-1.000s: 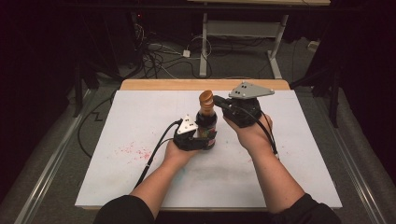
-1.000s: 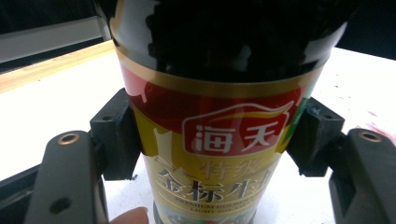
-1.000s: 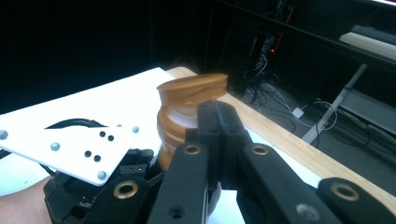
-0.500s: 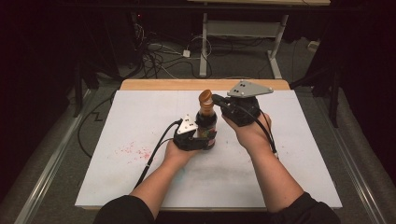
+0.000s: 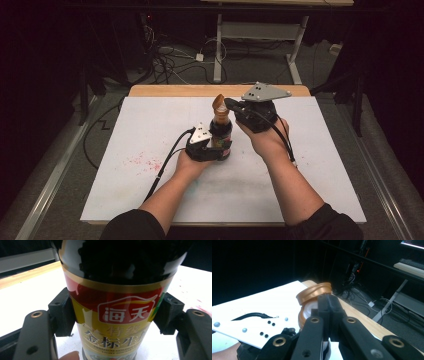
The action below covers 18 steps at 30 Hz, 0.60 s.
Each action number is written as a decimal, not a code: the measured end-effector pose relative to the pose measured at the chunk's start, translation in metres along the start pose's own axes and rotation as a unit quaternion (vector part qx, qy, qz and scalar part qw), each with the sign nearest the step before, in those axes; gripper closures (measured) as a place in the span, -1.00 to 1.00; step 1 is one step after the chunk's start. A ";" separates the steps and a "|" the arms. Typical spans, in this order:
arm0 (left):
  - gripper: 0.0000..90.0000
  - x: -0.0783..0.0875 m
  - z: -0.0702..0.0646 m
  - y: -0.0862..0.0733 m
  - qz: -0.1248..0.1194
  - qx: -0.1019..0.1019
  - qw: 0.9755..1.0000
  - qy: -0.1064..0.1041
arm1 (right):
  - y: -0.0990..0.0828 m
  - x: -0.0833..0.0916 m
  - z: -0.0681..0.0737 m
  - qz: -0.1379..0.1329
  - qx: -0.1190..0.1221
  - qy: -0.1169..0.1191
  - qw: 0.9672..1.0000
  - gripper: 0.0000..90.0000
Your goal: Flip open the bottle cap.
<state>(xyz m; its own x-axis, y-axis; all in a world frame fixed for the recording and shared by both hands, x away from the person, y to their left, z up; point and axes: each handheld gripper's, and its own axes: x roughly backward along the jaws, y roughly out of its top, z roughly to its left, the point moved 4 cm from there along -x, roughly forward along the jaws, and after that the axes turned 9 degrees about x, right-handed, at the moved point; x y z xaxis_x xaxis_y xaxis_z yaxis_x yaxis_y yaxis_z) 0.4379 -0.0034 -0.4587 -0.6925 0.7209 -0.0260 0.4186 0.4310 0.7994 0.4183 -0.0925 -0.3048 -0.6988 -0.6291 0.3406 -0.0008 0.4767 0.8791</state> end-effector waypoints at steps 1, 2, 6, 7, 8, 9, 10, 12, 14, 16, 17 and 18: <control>-0.36 0.000 0.000 0.000 0.000 0.000 1.000 0.000 | 0.001 0.000 0.000 0.000 0.001 0.000 1.000 1.00; -0.36 0.000 0.000 0.000 0.000 0.000 1.000 0.000 | 0.001 -0.001 0.000 -0.001 0.000 0.000 1.000 1.00; -0.36 0.000 0.000 0.000 0.000 0.000 1.000 0.000 | 0.004 -0.002 0.001 -0.003 0.003 0.000 1.000 1.00; -0.36 0.000 0.000 0.000 0.000 0.000 1.000 0.000 | 0.005 -0.003 0.001 -0.004 0.002 0.000 1.000 1.00; -0.36 0.000 0.000 0.000 0.000 0.000 1.000 0.000 | 0.005 -0.004 0.002 -0.005 0.003 0.000 1.000 1.00; -0.36 0.000 0.000 0.000 -0.001 0.001 1.000 0.000 | 0.007 -0.005 0.002 -0.005 0.004 0.001 1.000 1.00; -0.36 0.000 0.000 0.000 0.001 -0.001 1.000 0.000 | 0.008 -0.006 0.003 -0.005 0.005 0.002 1.000 1.00; -0.36 0.000 0.000 0.000 0.000 -0.001 1.000 0.000 | 0.010 -0.010 0.005 -0.005 0.008 0.005 1.000 1.00; -0.36 0.000 0.000 0.000 0.001 -0.001 1.000 0.000 | 0.013 -0.013 0.007 -0.004 0.010 0.008 1.000 1.00; -0.36 0.000 0.000 0.000 0.000 0.001 1.000 -0.001 | 0.016 -0.016 0.009 -0.004 0.013 0.012 1.000 1.00; -0.36 0.000 0.000 0.000 0.000 0.001 1.000 -0.001 | 0.017 -0.018 0.011 -0.006 0.014 0.014 1.000 1.00; -0.36 0.000 0.000 0.000 0.000 0.001 1.000 -0.001 | 0.017 -0.018 0.011 -0.006 0.012 0.014 1.000 1.00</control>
<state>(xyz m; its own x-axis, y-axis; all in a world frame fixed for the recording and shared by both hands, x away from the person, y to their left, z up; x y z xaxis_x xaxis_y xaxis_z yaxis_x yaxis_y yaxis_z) 0.4379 -0.0034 -0.4588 -0.6915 0.7219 -0.0270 0.4203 0.4323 0.7978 0.4227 -0.0660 -0.2995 -0.6781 -0.6521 0.3390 -0.0274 0.4834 0.8750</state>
